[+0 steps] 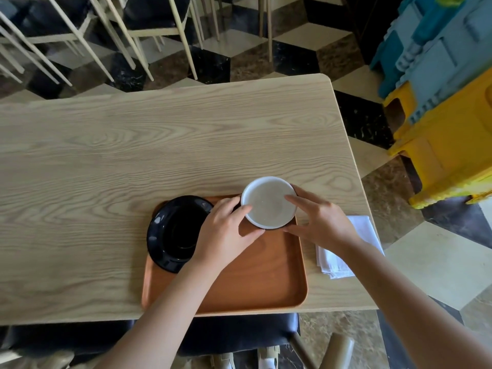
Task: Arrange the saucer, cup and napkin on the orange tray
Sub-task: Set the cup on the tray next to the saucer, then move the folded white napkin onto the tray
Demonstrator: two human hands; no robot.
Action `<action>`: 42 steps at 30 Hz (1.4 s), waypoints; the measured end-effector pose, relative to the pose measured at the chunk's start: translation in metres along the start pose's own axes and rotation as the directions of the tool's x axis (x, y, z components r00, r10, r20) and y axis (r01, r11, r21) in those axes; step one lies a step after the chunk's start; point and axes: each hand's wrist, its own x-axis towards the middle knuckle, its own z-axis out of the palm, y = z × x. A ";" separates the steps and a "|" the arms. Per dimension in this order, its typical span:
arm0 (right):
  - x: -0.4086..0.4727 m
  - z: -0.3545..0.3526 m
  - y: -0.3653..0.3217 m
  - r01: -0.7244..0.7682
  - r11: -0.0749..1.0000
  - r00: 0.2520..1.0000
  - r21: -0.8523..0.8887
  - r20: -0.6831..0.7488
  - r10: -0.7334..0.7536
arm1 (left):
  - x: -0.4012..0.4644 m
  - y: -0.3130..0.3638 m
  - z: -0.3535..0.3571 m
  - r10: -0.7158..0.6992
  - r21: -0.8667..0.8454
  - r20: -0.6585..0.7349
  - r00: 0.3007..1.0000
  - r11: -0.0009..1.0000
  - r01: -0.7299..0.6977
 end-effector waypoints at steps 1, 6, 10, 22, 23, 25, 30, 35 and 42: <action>0.000 0.000 0.000 -0.001 1.000 1.000 -0.010 0.003 0.001 | 0.000 0.000 0.000 0.002 0.003 0.000 1.000 1.000 -0.002; -0.002 0.003 0.003 0.004 1.000 1.000 -0.013 0.014 -0.003 | -0.002 0.000 0.002 0.000 0.005 0.003 1.000 1.000 0.000; -0.005 0.003 -0.001 0.000 0.998 1.000 -0.055 0.021 0.001 | -0.004 0.003 0.002 0.003 0.005 0.017 1.000 1.000 -0.003; -0.098 -0.012 0.012 -0.197 0.965 0.971 -0.174 -0.172 0.168 | -0.053 0.068 0.015 0.233 -0.037 0.074 0.970 0.972 -0.231; -0.105 -0.013 0.018 -0.248 0.952 0.961 -0.180 -0.174 0.217 | -0.056 0.080 0.024 0.274 -0.049 0.141 0.951 0.962 -0.269; -0.117 -0.014 0.028 -0.329 0.923 0.942 -0.200 -0.135 0.307 | -0.060 0.099 0.042 0.323 -0.036 0.272 0.907 0.945 -0.326; -0.132 -0.016 0.039 -0.382 0.907 0.923 -0.180 -0.033 0.383 | -0.060 0.116 0.070 0.297 0.076 0.475 0.828 0.924 -0.375; -0.131 -0.020 0.036 -0.438 0.896 0.884 0.079 -0.144 0.445 | -0.063 0.117 0.074 0.298 0.146 0.525 0.798 0.892 -0.429; -0.121 -0.016 0.035 -0.599 0.769 0.732 0.224 -0.236 0.639 | -0.073 0.117 0.072 0.297 0.145 0.521 0.800 0.893 -0.426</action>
